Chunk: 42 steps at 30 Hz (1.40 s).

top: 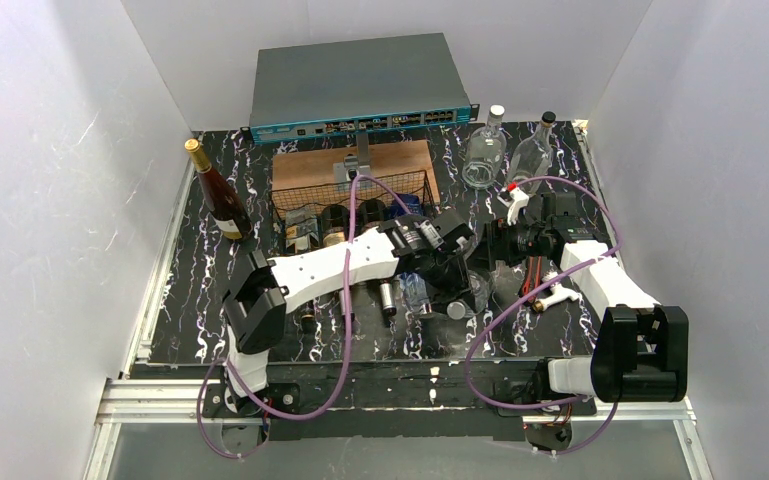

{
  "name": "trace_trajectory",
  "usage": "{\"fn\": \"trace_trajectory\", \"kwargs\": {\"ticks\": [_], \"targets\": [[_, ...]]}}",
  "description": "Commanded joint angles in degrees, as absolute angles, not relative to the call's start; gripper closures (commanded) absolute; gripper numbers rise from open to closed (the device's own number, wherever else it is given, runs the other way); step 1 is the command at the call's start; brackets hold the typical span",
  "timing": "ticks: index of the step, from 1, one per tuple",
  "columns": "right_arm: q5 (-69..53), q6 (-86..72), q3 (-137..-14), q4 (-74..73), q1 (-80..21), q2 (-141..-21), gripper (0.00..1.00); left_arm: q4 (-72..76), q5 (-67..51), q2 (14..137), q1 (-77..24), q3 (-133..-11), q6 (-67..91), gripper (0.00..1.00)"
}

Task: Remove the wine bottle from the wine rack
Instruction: Place the wine bottle at the center of the board.

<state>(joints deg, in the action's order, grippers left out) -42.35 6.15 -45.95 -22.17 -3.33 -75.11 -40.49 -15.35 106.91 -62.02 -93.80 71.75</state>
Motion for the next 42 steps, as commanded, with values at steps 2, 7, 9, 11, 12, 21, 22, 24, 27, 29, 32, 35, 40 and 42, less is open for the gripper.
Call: {"fn": "trace_trajectory", "kwargs": {"ticks": [2,7,9,11,12,21,22,24,27,29,32,35,40,42], "targets": [[-43.29,6.17,-45.70,-22.24,-3.61,-73.77,0.03,-33.29,-19.13,106.44,-61.27,-99.96,76.55,0.85],[-42.18,5.90,-45.79,-22.16,-3.64,-73.49,0.02,-33.57,-19.59,107.43,-60.66,-100.67,77.74,0.78],[-41.77,5.65,-45.79,-22.07,-3.65,-73.54,0.02,-33.52,-19.60,107.72,-60.48,-100.79,78.33,0.77],[-41.22,5.55,-45.79,-22.06,-3.59,-73.85,0.02,-33.61,-19.64,107.97,-60.39,-101.07,78.86,0.73],[-41.08,5.45,-45.79,-22.06,-3.67,-73.93,0.02,-33.56,-19.75,108.08,-60.35,-101.19,79.21,0.71],[-40.63,5.23,-45.79,-22.06,-3.62,-74.51,0.02,-32.97,-20.12,109.26,-59.70,-102.39,80.96,0.59],[-40.52,5.19,-45.84,-22.06,-3.63,-74.51,0.02,-32.84,-20.13,109.37,-59.61,-102.44,81.18,0.58],[-40.39,5.04,-45.86,-21.98,-3.57,-74.66,0.02,-32.35,-20.29,109.49,-59.51,-102.48,81.33,0.54],[-40.34,4.80,-45.88,-21.90,-3.66,-74.71,0.02,-31.44,-20.27,109.63,-59.39,-102.35,81.75,0.50],[-40.25,4.66,-45.88,-21.89,-3.61,-74.87,0.02,-31.07,-20.22,109.66,-59.12,-102.29,81.99,0.48],[-40.25,4.53,-45.97,-21.84,-3.58,-74.98,0.02,-30.58,-20.38,109.75,-58.77,-102.10,82.24,0.46],[-40.25,4.36,-46.03,-21.67,-3.56,-75.22,0.02,-29.81,-20.39,109.78,-58.46,-101.50,82.84,0.44],[-39.42,3.58,-46.38,-21.17,-3.60,-76.20,0.02,-26.32,-20.83,110.82,-58.41,-100.80,85.61,0.44],[-38.89,3.03,-46.43,-20.90,-3.29,-76.88,0.02,-24.39,-21.48,111.84,-58.68,-100.70,87.70,0.43]]}}
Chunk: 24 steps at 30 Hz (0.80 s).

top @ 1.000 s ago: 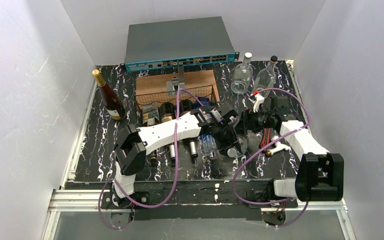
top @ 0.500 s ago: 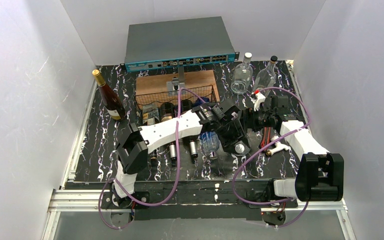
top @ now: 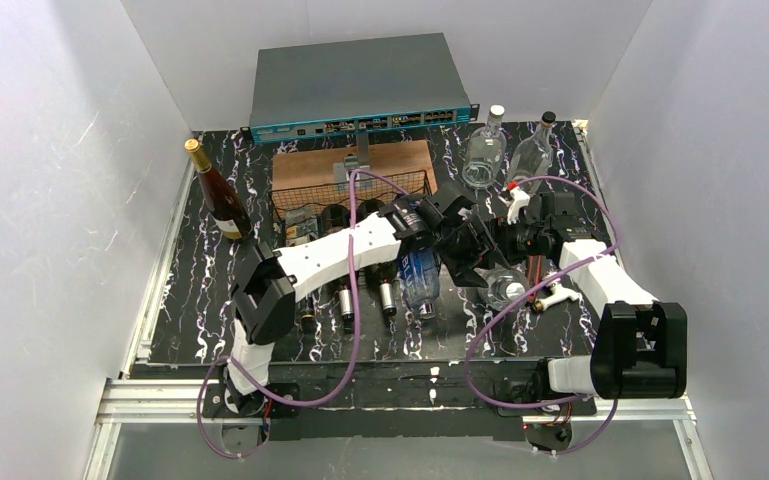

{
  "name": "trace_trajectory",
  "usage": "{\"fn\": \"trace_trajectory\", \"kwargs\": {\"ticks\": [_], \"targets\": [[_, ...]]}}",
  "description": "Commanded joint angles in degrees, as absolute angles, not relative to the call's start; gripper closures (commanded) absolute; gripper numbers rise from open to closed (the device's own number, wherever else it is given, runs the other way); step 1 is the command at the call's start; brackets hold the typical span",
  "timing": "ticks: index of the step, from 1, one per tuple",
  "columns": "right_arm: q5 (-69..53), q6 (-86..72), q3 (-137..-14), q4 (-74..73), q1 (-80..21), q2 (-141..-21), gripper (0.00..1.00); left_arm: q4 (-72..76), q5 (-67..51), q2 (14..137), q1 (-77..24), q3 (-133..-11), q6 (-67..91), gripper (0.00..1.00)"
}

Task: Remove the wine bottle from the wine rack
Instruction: Place the wine bottle at the center of the board.

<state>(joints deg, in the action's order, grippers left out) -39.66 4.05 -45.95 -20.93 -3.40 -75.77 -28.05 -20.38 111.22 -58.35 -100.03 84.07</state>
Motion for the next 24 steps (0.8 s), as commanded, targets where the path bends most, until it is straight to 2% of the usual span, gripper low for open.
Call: {"fn": "trace_trajectory", "kwargs": {"ticks": [1,9,13,24], "targets": [[-38.79,2.33,-46.37,-20.54,-3.02,-77.24,0.02,-22.62,-21.70,112.38,-59.11,-100.62,88.89,0.43],[-40.65,-1.40,-48.50,-18.90,-2.75,-83.37,0.02,-16.26,-22.55,118.39,-62.14,-104.31,95.88,0.43],[-42.66,0.53,-56.91,-24.95,-2.72,-92.09,0.02,-15.12,-20.91,119.72,-61.36,-106.49,96.67,0.43],[-47.05,2.85,-77.10,-27.67,-2.09,-112.68,0.02,-13.01,-19.63,120.70,-56.54,-108.12,96.40,0.43]]}}
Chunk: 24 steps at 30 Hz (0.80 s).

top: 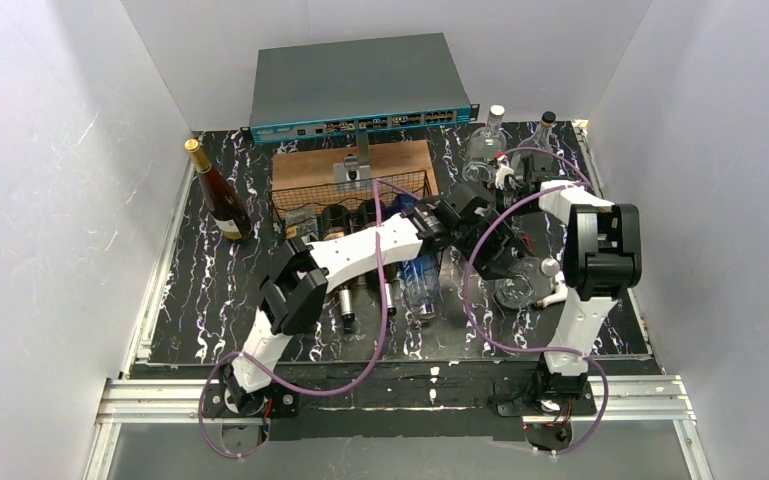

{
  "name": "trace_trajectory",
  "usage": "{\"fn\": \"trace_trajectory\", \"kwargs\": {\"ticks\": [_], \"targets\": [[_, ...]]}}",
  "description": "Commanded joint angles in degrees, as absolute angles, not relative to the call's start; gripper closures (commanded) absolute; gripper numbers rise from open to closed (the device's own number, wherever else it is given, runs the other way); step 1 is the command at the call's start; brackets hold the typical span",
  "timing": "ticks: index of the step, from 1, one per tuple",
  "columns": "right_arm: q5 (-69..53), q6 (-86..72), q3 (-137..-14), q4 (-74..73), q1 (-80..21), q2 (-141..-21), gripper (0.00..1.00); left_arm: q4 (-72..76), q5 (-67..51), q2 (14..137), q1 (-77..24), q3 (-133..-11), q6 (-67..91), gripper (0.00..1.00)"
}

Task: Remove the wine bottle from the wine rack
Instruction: Place the wine bottle at the center of the board, then move the wine bottle to the center of the board.

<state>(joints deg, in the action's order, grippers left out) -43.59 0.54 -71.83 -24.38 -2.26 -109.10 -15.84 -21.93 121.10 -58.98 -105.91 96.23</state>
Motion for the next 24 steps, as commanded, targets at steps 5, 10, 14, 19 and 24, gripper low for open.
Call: {"fn": "trace_trajectory", "kwargs": {"ticks": [5,10,14,19,24], "targets": [[-48.57,6.35,-80.52,-29.64,-1.98,-114.37,0.02,-12.06,-20.52,120.10,-54.62,-106.94,95.61,0.43],[-49.47,10.13,-87.36,-33.82,-2.02,-115.01,0.02,-13.10,-20.72,119.46,-54.13,-107.54,92.88,0.43],[-49.05,11.24,-95.30,-36.67,-2.00,-116.26,0.02,-16.82,-18.81,117.54,-53.51,-107.85,87.88,0.43],[-46.17,12.60,-102.47,-38.85,-1.93,-114.34,0.02,-19.07,-16.25,111.14,-53.00,-103.78,80.75,0.42],[-38.72,20.56,-99.15,-44.31,-1.96,-97.80,0.02,-18.03,-10.38,90.92,-53.43,-84.73,61.01,0.30]]}}
